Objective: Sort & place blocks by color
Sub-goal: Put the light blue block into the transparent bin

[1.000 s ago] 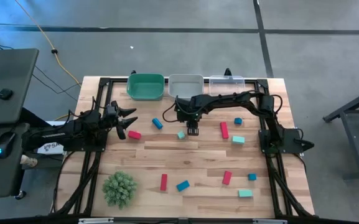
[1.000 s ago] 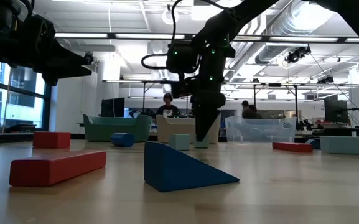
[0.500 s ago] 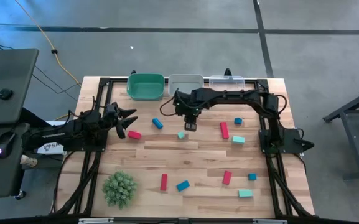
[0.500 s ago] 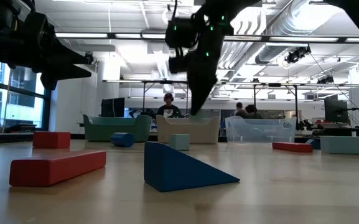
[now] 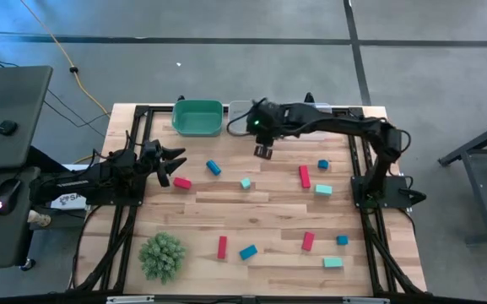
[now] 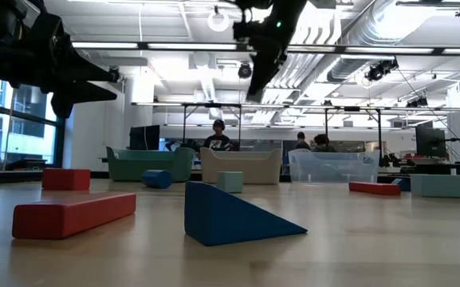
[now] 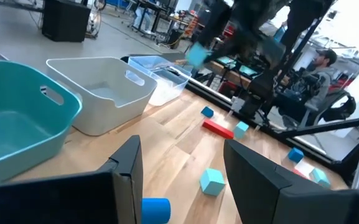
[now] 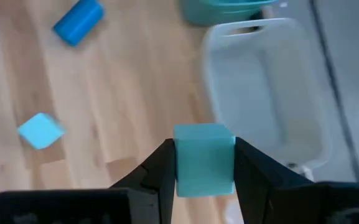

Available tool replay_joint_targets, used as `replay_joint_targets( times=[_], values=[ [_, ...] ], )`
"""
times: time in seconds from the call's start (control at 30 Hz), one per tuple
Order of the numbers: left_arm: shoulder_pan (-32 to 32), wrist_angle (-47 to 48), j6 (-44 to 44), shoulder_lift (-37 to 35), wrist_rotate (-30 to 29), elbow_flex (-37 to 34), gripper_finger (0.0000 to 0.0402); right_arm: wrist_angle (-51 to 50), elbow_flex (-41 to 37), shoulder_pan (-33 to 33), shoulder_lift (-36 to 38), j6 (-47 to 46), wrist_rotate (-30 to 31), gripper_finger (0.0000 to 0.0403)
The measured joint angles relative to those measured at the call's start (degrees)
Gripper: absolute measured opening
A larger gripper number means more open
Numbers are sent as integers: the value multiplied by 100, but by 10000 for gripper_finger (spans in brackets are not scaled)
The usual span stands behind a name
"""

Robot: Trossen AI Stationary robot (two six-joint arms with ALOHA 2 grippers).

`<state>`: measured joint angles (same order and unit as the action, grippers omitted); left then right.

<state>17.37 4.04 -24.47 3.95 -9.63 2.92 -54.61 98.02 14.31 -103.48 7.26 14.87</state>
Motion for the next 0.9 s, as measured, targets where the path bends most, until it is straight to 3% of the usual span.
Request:
replay_joint_targets(
  times=[0.37, 0.6, 0.73, 0.9],
  values=[
    [0, -4, -122, 1, -7, 0, 147, -369, 0, 359, 1007, -451, 1537, 105],
    [0, -18, -748, 2, -268, 0, 147, -848, 0, 969, 1496, -1282, 2628, 105],
    [0, -63, -980, 2, -529, 0, 147, -1214, -91, 1547, 1640, -1773, 2545, 105],
    [0, -69, -1003, 0, -761, 0, 147, -1139, -756, 2330, 1705, -1884, 1614, 107]
  ],
)
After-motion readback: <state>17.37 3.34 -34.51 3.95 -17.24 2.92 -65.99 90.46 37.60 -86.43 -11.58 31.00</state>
